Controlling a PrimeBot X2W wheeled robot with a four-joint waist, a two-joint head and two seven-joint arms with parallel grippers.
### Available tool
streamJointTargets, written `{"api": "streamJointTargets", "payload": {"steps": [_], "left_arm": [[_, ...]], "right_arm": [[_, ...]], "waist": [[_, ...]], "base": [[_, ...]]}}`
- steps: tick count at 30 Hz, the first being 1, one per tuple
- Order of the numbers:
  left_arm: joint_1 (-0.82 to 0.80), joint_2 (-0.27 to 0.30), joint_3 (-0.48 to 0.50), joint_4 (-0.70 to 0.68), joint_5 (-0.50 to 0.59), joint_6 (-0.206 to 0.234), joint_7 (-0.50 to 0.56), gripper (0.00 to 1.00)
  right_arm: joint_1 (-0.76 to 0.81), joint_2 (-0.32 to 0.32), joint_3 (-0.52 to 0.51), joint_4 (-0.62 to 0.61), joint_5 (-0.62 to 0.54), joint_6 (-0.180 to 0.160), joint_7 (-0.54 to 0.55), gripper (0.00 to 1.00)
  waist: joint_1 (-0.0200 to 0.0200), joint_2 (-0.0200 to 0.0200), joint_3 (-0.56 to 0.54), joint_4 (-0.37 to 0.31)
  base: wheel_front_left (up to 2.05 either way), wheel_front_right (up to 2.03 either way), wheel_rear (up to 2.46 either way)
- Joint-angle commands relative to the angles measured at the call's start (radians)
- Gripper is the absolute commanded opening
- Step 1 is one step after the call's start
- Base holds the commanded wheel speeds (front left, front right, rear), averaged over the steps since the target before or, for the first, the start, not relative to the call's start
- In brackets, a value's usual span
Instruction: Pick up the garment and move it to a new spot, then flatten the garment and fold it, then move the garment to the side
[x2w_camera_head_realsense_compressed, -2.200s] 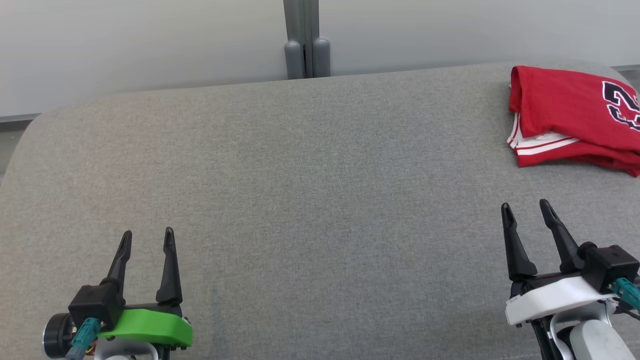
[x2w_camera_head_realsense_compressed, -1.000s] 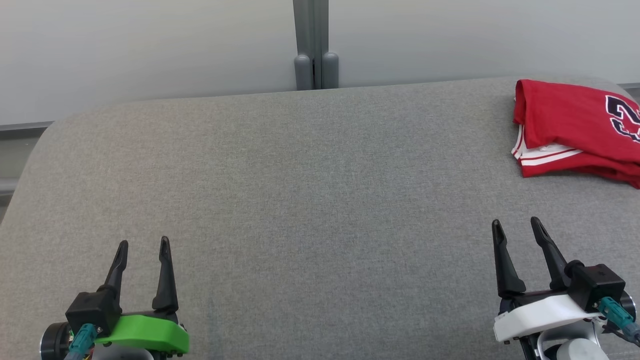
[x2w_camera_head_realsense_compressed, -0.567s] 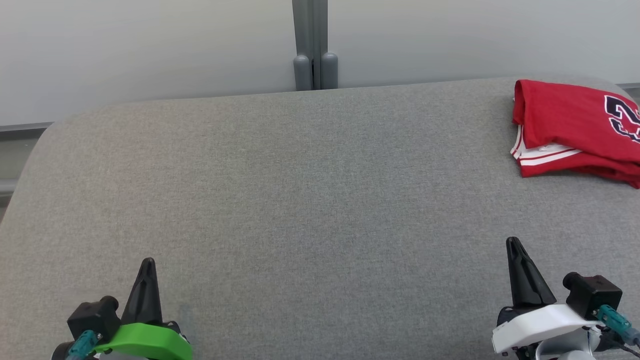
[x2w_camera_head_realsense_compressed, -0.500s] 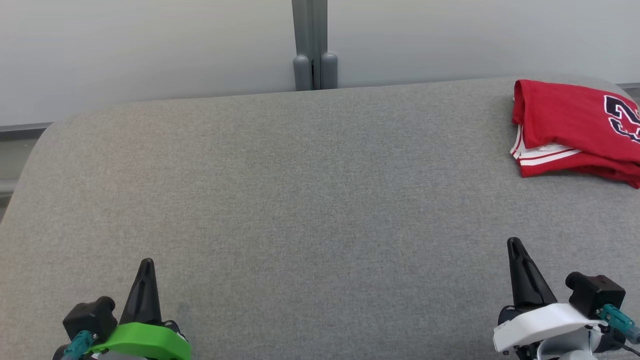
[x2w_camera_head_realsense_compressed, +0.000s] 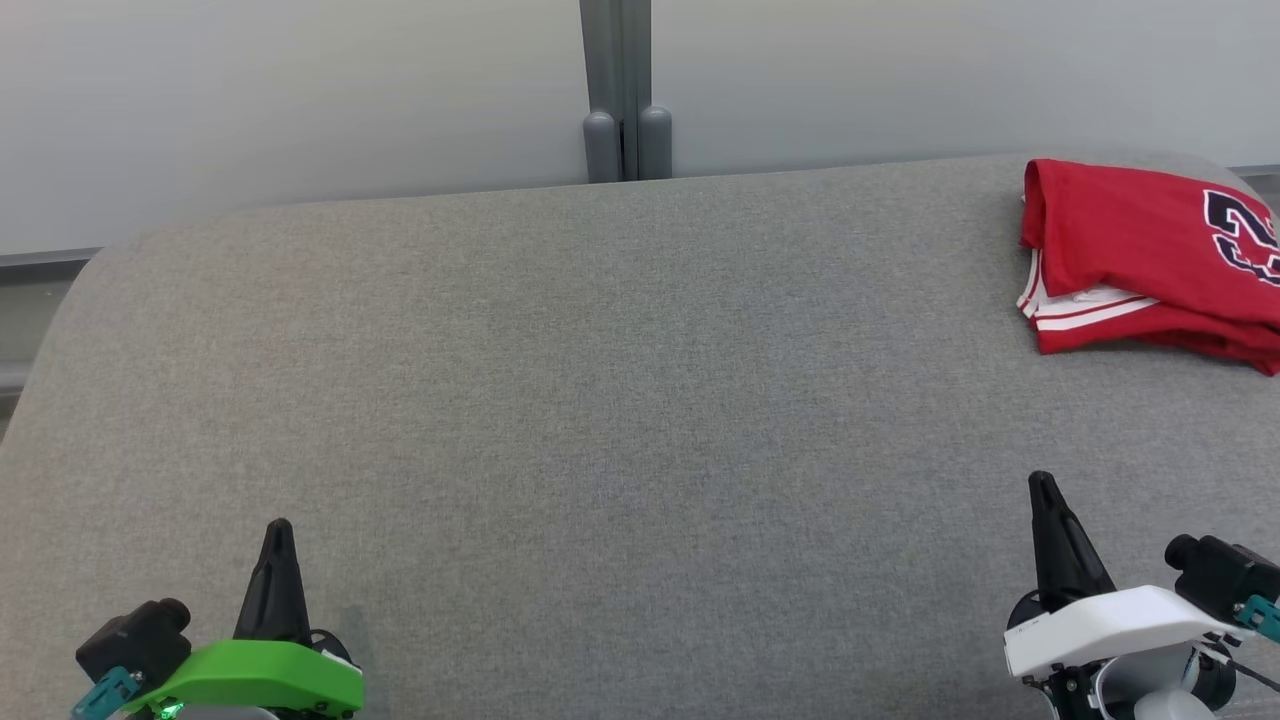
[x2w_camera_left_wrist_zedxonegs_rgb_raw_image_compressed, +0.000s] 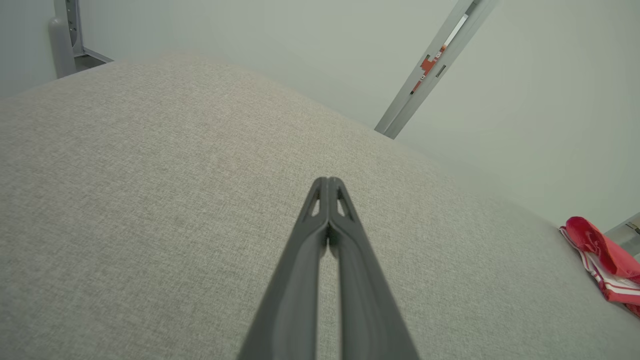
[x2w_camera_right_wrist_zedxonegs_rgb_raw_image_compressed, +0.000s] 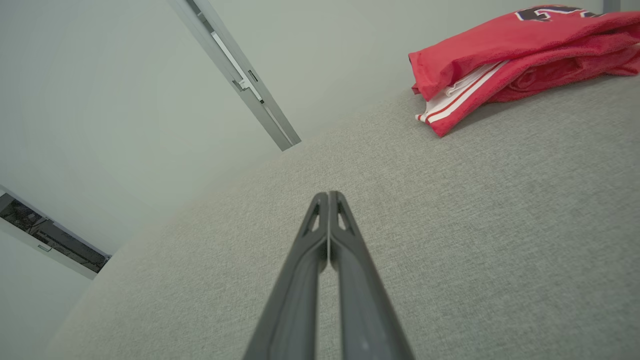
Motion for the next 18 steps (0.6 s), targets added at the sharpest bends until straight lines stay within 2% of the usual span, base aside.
{"api": "streamJointTargets", "payload": {"steps": [1, 18], "left_arm": [[-0.031, 0.005, 0.006, -0.018, -0.038, -0.006, 0.008, 0.0], [-0.048, 0.002, 0.021, -0.028, -0.291, -0.011, 0.073, 0.0]], "right_arm": [[-0.027, -0.004, -0.007, -0.01, 0.039, 0.0, 0.008, 0.0], [-0.054, 0.0, -0.028, 0.006, 0.291, 0.0, 0.072, 0.0]], "waist": [[0.0, 0.0, 0.0, 0.0], [0.0, 0.0, -0.002, -0.006]], "base": [[0.0, 0.0, 0.0], [0.0, 0.0, 0.0]]}}
